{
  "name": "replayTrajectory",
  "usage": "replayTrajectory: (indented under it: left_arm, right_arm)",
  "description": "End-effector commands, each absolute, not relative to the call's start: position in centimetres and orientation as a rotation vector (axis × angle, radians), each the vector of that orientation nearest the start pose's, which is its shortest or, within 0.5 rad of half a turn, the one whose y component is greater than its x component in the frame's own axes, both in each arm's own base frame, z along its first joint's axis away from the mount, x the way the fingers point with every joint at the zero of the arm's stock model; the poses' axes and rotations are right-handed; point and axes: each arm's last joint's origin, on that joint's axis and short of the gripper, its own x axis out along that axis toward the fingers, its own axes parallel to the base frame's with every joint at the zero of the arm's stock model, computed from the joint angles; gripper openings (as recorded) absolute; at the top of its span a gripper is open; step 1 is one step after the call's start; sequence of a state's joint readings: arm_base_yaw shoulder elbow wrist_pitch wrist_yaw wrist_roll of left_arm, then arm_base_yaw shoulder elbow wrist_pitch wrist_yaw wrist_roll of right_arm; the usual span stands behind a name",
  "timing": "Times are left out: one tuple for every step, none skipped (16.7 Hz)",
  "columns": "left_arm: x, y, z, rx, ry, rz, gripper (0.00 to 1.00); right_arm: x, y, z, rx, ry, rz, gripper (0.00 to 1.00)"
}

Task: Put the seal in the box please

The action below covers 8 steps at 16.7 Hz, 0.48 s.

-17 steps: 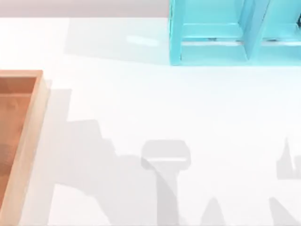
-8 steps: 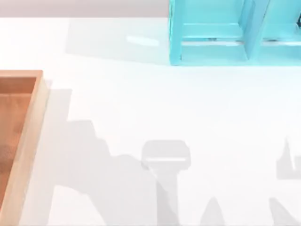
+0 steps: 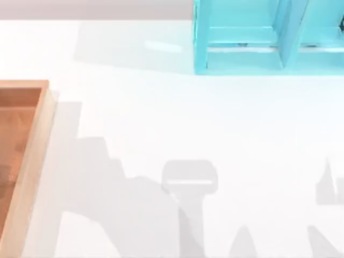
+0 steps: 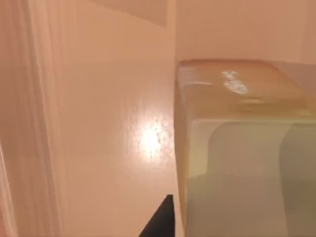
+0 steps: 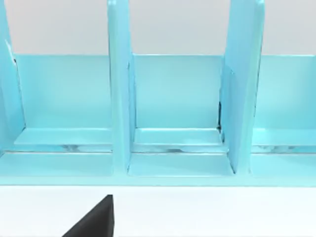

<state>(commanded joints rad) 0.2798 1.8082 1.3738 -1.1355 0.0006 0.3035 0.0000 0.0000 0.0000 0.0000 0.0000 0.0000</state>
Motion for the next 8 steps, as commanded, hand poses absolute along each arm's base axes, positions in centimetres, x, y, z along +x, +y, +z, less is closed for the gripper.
replayTrajectory:
  left_arm:
    - [32.17,9.55,20.88,0.016,1.570,-0.016,0.90]
    - [32.17,9.55,20.88,0.016,1.570,-0.016,0.98]
    - [32.17,9.55,20.88,0.016,1.570,-0.016,1.00]
    - [32.17,9.55,20.88,0.016,1.570,-0.016,1.00]
    - [32.17,9.55,20.88,0.016,1.570,-0.016,1.00]
    - [32.17,9.55,20.88,0.016,1.570,-0.016,1.00]
    - [32.17,9.55,20.88,0.016,1.570,-0.016,1.00]
    - [32.17,9.55,20.88,0.016,1.570,-0.016,1.00]
  right_arm:
    - [10.57,-0.12,16.00,0.000,0.000,0.000,1.00]
    - [10.57,-0.12,16.00,0.000,0.000,0.000,1.00]
    - [10.57,-0.12,16.00,0.000,0.000,0.000,1.00]
    - [10.57,-0.12,16.00,0.000,0.000,0.000,1.00]
    - [10.57,-0.12,16.00,0.000,0.000,0.000,1.00]
    - [10.57,-0.12,16.00,0.000,0.000,0.000,1.00]
    - [10.57,-0.12,16.00,0.000,0.000,0.000,1.00]
    - [10.57,-0.12,16.00,0.000,0.000,0.000,1.00]
